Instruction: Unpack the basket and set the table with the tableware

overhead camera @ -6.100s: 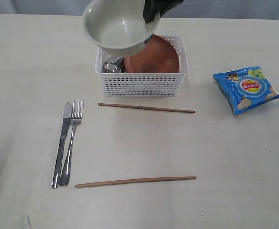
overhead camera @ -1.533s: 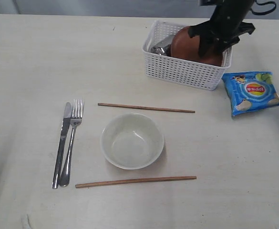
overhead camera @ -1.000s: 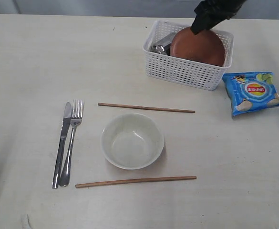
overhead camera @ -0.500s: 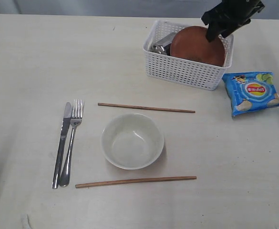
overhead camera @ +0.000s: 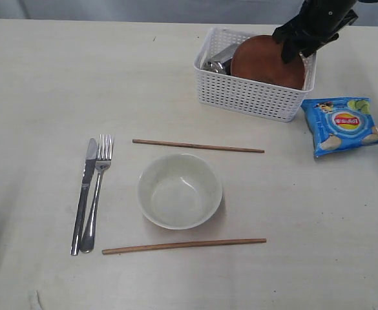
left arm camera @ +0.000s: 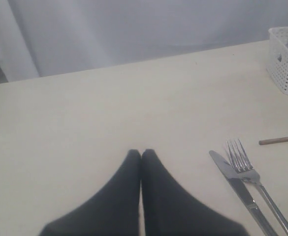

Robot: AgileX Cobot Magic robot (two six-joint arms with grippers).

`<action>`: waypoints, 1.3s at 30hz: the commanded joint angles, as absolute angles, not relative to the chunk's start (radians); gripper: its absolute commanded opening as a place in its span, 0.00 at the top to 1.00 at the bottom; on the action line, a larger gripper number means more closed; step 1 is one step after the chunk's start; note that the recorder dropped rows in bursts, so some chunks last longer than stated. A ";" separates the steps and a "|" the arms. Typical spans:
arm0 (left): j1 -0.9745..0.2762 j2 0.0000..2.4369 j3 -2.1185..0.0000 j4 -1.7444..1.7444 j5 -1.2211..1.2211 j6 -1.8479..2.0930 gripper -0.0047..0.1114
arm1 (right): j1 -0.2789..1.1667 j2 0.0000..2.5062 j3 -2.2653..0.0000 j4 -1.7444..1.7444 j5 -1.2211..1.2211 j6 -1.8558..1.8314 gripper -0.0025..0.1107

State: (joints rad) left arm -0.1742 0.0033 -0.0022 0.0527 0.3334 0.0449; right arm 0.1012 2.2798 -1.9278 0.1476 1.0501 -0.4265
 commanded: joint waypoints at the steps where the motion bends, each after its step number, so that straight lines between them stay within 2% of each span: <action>1: -0.172 0.000 0.000 0.051 0.329 0.044 0.96 | 0.095 2.310 -1.931 0.157 1.045 -0.425 0.54; 9: -0.172 0.000 0.000 0.051 0.329 0.044 0.96 | 0.095 2.341 -1.931 0.235 1.074 -0.475 0.55; 11: -0.172 0.000 0.000 0.051 0.329 0.044 0.96 | 0.095 2.341 -1.931 0.256 1.078 -0.496 0.65; 15: -0.172 0.000 0.000 0.051 0.329 0.044 0.96 | 0.097 2.341 -1.931 0.256 1.081 -0.496 0.97; 23: -0.172 0.000 0.000 0.051 0.329 0.044 0.96 | 0.097 2.283 -1.931 0.269 1.074 -0.493 0.98; 27: -0.172 0.000 0.000 0.051 0.329 0.044 0.96 | 0.097 2.252 -1.931 0.384 1.074 -0.585 0.98; 29: -0.172 0.000 0.000 0.051 0.329 0.044 0.96 | 0.108 2.222 -1.931 0.473 1.076 -0.743 0.98; 31: -0.172 0.000 0.000 0.051 0.329 0.044 0.96 | 0.129 2.196 -1.931 0.488 1.046 -0.780 0.85; 34: -0.172 0.000 0.000 0.051 0.329 0.044 0.96 | 0.158 2.182 -1.946 0.484 1.026 -0.807 0.53; 35: -0.172 0.000 0.000 0.051 0.329 0.044 0.96 | 0.171 2.182 -1.957 0.479 1.028 -0.815 0.47; 36: -0.172 0.000 0.000 0.051 0.329 0.044 0.96 | 0.187 2.182 -1.971 0.456 1.028 -0.834 0.44; 39: -0.172 0.000 0.000 0.051 0.329 0.044 0.96 | 0.246 2.182 -1.989 0.383 1.021 -0.939 0.51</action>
